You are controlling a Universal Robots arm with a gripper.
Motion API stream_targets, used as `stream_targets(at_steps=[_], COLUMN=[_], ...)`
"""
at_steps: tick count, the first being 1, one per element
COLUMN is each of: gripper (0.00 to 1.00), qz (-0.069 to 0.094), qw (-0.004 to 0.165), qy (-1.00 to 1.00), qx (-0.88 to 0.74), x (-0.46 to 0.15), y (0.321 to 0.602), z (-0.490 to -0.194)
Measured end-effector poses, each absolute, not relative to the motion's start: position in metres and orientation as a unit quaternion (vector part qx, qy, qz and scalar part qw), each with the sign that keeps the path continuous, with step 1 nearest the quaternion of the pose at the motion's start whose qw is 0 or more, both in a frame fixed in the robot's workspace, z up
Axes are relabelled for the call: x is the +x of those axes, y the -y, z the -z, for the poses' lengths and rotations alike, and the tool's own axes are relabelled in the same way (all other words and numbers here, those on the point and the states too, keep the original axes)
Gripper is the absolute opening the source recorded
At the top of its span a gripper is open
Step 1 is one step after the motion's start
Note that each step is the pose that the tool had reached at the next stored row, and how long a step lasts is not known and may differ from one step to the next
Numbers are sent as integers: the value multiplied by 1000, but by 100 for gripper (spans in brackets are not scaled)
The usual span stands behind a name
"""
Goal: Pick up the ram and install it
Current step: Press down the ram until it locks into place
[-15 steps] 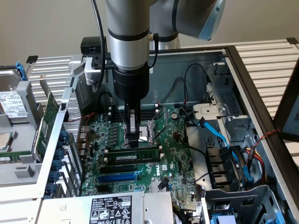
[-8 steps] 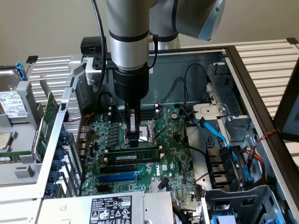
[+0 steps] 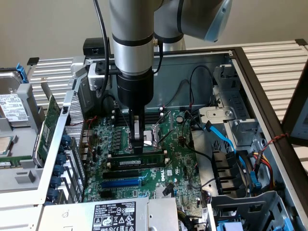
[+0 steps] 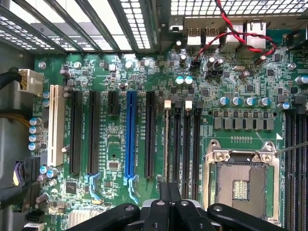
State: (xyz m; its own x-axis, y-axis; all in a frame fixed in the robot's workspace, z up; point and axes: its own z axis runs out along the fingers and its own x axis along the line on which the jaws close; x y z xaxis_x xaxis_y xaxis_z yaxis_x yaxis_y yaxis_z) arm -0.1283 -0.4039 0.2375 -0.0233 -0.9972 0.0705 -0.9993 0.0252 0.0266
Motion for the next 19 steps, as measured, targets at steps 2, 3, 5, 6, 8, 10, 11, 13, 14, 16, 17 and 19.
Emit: stream_targets(at_steps=[2, 3, 5, 6, 8, 10, 11, 13, 14, 16, 17, 19], gripper=[10, 10, 10, 10, 10, 10, 10, 10, 10, 10, 10, 10], qz=[-15, -15, -15, -15, -15, -15, -15, -15, -15, -15, -15, -15], qw=[35, 35, 35, 35, 35, 35, 35, 35, 35, 35, 35, 35], qy=[715, 715, 715, 715, 715, 715, 715, 715, 715, 715, 715, 715], qx=[698, 698, 698, 698, 698, 698, 698, 698, 698, 698, 698, 698], x=[-128, -128, -128, -128, -127, -126, -126, -126, -126, -126, -126, -126], y=[404, 404, 404, 404, 404, 404, 404, 404, 404, 404, 404, 404], z=[-236, -236, -235, -234, -234, -233, -233, -232, -232, -231, -231, -230])
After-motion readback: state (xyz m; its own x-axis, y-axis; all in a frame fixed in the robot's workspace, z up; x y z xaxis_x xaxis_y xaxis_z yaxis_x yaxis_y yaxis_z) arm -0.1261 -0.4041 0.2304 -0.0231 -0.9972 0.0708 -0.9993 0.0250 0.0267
